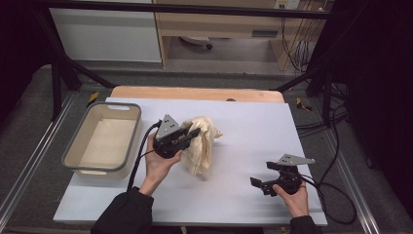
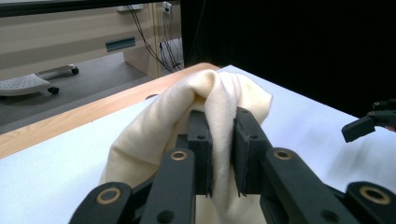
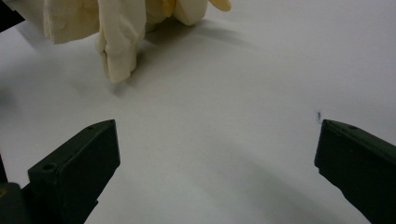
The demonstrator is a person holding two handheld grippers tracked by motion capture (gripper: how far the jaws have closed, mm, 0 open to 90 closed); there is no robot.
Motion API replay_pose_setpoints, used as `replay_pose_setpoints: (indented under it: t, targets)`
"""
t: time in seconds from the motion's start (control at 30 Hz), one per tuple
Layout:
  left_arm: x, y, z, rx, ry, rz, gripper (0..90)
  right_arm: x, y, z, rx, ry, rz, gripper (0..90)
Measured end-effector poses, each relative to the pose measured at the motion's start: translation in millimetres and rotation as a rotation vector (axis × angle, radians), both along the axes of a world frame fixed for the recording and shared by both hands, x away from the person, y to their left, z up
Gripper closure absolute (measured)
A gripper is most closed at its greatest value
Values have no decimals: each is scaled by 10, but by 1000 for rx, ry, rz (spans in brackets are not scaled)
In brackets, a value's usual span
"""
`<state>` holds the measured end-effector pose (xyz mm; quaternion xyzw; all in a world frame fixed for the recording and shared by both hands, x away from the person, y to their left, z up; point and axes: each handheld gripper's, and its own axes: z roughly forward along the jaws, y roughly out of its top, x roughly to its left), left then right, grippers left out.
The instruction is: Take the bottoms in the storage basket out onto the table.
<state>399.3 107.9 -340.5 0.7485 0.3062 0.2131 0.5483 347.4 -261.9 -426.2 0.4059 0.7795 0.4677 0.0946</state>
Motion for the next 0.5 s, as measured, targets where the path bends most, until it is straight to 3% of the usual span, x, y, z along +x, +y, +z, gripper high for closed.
replay_pose_setpoints:
  t: [0.5]
  targets:
    - [2,-77,-110,16,37,-16,774,0,1,0,1,-1,-1,4]
